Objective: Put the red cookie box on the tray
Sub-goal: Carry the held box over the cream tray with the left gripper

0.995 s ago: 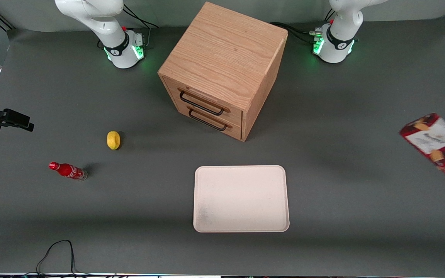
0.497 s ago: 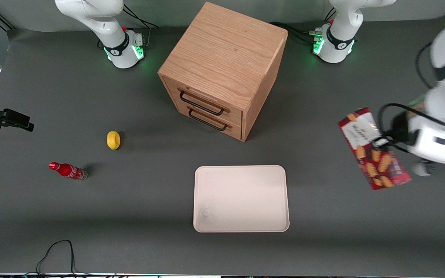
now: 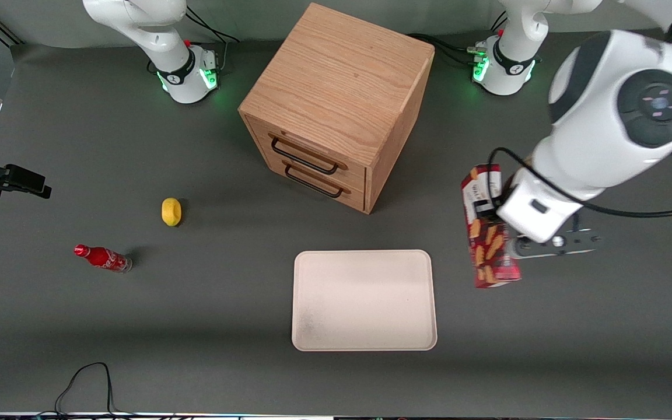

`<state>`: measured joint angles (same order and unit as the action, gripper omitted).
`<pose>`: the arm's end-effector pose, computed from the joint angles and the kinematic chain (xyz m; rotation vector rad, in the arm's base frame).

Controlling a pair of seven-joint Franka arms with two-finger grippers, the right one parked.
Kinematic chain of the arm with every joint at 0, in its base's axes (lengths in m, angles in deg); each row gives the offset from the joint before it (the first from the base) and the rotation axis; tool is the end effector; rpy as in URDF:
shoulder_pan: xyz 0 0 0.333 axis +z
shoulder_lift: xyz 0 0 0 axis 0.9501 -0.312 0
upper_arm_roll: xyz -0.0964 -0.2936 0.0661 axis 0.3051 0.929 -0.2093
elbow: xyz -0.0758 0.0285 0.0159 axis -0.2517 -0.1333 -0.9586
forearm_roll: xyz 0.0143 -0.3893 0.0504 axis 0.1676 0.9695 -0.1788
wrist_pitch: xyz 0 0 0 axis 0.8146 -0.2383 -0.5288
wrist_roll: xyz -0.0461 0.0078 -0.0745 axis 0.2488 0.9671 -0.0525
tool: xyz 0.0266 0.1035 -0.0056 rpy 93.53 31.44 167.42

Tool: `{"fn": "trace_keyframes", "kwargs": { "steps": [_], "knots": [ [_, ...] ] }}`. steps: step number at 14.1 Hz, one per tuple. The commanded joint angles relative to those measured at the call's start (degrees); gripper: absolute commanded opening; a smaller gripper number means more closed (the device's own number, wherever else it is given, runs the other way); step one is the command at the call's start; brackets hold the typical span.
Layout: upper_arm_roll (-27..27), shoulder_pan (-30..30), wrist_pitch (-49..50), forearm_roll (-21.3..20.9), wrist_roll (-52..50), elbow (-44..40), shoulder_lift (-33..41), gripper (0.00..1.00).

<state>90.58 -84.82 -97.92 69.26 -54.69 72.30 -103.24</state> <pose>0.6302 -0.2531 0.5689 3.0745 0.1169 -0.0313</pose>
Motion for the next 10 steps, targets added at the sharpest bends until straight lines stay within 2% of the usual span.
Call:
{"fn": "trace_keyframes", "kwargs": {
  "steps": [1, 7, 10],
  "knots": [
    [-0.81, -3.08, -1.39, -0.68, 1.26, -3.25, -2.53, 0.00],
    [-1.25, -5.10, -6.22, -1.03, -5.58, -3.16, -6.92, 0.00],
    [-1.25, -5.89, -10.43, -4.89, -7.88, -2.72, -12.19, 0.00]
  ]
}}
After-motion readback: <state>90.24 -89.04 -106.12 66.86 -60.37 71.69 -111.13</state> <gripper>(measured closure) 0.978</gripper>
